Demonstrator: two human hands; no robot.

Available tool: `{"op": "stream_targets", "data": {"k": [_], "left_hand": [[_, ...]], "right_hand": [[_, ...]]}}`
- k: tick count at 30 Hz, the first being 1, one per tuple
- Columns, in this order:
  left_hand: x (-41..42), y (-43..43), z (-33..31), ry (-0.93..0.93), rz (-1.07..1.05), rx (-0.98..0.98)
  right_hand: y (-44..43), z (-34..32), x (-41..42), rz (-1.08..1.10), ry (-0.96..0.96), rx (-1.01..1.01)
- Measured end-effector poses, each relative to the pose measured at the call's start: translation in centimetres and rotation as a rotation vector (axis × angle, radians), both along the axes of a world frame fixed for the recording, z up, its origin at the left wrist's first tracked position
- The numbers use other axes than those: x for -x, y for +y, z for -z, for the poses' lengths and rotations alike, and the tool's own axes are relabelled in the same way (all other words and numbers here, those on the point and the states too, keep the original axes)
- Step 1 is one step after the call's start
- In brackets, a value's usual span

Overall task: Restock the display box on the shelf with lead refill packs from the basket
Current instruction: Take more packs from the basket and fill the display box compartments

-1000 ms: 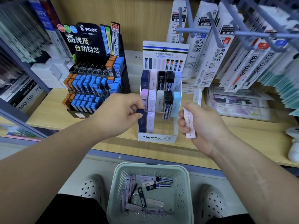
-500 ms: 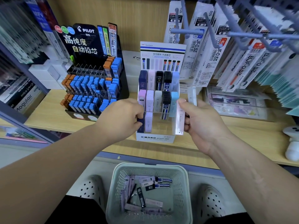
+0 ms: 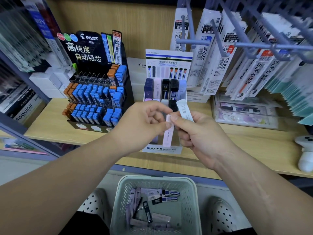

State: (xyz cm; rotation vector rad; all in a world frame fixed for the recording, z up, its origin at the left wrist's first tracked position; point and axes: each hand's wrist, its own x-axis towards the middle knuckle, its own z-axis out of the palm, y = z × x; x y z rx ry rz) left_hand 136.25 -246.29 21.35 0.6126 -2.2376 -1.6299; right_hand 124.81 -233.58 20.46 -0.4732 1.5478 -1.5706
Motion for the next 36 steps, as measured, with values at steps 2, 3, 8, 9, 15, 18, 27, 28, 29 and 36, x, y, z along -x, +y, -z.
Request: {"op": "stream_targets", "data": {"k": [2, 3, 8, 9, 15, 18, 27, 28, 29, 36], "left_hand": [[0.2, -0.5, -0.1, -0.013, -0.011, 0.006], [0.3, -0.9, -0.3, -0.006, -0.028, 0.013], [1.0, -4.5, -2.8, 0.166, -0.242, 0.117], [1.2, -5.1, -3.3, 0.210, -0.284, 0.154], [3.5, -6.7, -3.1, 0.303, -0.358, 0.325], [4.3, -7.1, -2.4, 0.274, -0.342, 0.408], [5.6, -6.9, -1.3, 0.151, -0.299, 0.726], [5.7, -7.0, -1.2, 0.127, -0.302, 0.760], [5.8, -7.2, -1.1, 0.102, -0.301, 0.788], [6.8, -7.0, -0.3, -0.046, -0.381, 0.794]], "right_hand": [[0.0, -0.1, 0.1, 0.031, -0.049, 0.012], [0.0, -0.2, 0.2, 0.059, -0.081, 0.014], [0.2, -0.5, 1.2, 0.173, -0.110, -0.025], [0.2, -0.5, 1.3, 0.187, -0.087, -0.035], [-0.8, -1.1, 1.6, 0.248, 0.098, -0.025], [-1.3, -1.5, 1.9, 0.243, 0.165, -0.010], [-1.8, -1.5, 3.3, 0.312, 0.302, 0.050], [-1.9, -1.6, 3.5, 0.310, 0.314, 0.055], [-2.0, -1.8, 3.7, 0.310, 0.330, 0.063], [-3.2, -2.1, 4.3, 0.303, 0.528, 0.156]]}}
